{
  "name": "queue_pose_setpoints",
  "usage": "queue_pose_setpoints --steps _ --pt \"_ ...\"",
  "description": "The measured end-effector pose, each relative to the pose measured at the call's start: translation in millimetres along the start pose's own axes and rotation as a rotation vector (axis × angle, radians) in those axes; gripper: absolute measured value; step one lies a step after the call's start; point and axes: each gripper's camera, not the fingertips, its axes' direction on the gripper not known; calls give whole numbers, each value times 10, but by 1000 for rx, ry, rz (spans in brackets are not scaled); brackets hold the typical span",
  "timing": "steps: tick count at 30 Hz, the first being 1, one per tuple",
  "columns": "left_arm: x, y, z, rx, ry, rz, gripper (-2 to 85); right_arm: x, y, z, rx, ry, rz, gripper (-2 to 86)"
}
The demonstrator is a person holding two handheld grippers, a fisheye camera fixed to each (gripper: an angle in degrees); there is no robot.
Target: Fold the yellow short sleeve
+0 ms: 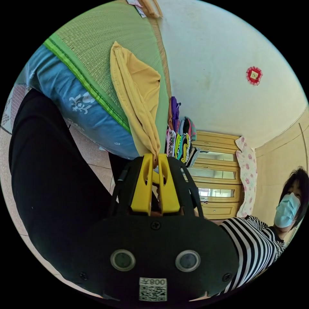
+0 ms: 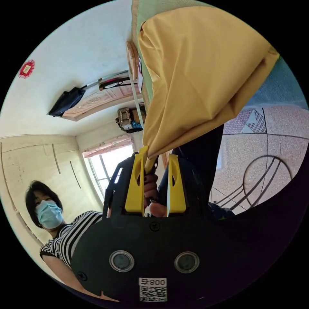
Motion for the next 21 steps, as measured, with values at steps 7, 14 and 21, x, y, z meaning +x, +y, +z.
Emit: queue_pose_setpoints --steps 7,14,21 --pt "-147 188 101 6 60 -41 28 294 33 144 40 -71 30 106" --pt "-142 304 296 -46 55 -13 31 481 53 352 62 -150 47 77" --pt "-128 341 320 -82 11 12 43 531 96 492 66 -170 43 17"
